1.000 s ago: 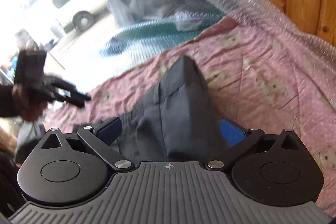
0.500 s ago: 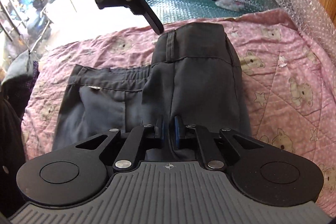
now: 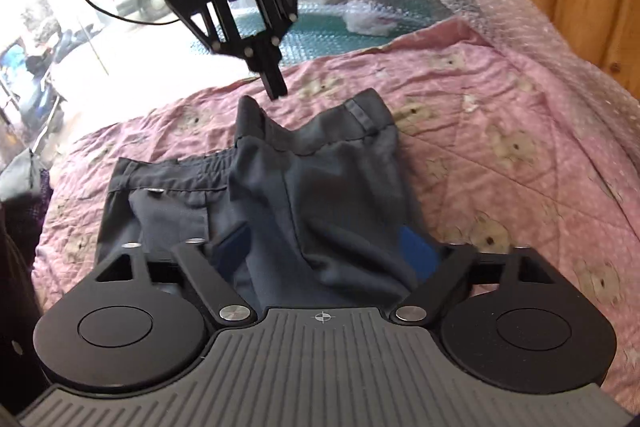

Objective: Fold clothes

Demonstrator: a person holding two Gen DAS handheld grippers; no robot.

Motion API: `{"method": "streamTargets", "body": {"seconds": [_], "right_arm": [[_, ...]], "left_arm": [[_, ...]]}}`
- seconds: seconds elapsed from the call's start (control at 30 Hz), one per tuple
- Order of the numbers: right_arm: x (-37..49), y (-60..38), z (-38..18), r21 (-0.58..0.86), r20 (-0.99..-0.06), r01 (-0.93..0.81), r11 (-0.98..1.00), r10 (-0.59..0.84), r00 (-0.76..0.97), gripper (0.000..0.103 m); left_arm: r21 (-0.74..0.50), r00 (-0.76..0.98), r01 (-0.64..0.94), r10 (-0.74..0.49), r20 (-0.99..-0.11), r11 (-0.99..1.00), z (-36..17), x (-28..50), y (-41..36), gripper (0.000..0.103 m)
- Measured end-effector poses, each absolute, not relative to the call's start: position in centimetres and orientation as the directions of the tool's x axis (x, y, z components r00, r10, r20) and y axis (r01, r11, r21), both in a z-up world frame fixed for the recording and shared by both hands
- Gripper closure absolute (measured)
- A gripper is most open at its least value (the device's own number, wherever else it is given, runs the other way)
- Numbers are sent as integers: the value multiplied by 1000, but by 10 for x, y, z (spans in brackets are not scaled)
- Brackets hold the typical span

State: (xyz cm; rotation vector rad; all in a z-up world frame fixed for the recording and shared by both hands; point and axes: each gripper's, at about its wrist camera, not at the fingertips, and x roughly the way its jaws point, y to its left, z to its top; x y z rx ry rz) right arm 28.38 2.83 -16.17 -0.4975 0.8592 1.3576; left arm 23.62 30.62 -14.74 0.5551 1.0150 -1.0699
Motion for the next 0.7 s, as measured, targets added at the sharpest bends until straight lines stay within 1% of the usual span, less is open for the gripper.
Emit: {"method": "streamTargets", "body": {"seconds": [0.1,0.13,0.17,0.2,0.23,0.27,0.3,0.33,0.4,0.47,0.53,0.6,0.67,0.7], "right_arm": [[288,6,-175,156,-804,-962,222,594,7,10],[289,-1,-180,153,-814,-960,237,581,13,12],[291,-8,-184,150,-824,-956,251,567,20,14],[292,-15,-189,146,-833,-953,265,552,26,16],[294,-23,-194,142,-843,-950,279,538,32,16],[293,-25,-194,136,-844,-951,279,536,36,16],[292,-21,-190,132,-835,-955,265,549,37,16],[291,-15,-186,132,-823,-959,251,566,35,16],[289,2,-177,137,-800,-968,211,600,18,15],[285,23,-175,127,-785,-980,155,619,-4,14],[281,40,-175,103,-780,-987,122,626,-4,14],[281,50,-178,109,-769,-987,116,639,-10,14],[280,61,-181,125,-767,-987,100,641,-32,14],[278,67,-184,133,-768,-987,90,639,-45,14]], "left_arm": [[-111,165,855,-469,-868,506,-143,249,325,103],[-107,183,842,-467,-865,529,-142,252,324,100],[-103,202,828,-464,-862,551,-142,255,323,94],[-89,205,836,-458,-865,542,-142,254,319,77],[-68,196,860,-450,-871,507,-142,250,310,57],[-46,185,885,-439,-879,464,-142,245,302,49],[-26,173,906,-426,-888,422,-143,240,295,34],[-12,166,917,-410,-897,399,-147,236,291,26],[-6,153,922,-378,-913,388,-160,234,286,26],[-43,117,909,-353,-928,414,-171,238,285,26],[-120,43,882,-333,-942,455,-182,243,291,25],[-205,-5,839,-369,-929,504,-192,250,299,25],[-290,-21,800,-459,-888,525,-198,255,301,31],[-306,-13,801,-495,-869,515,-197,255,297,44]]}}
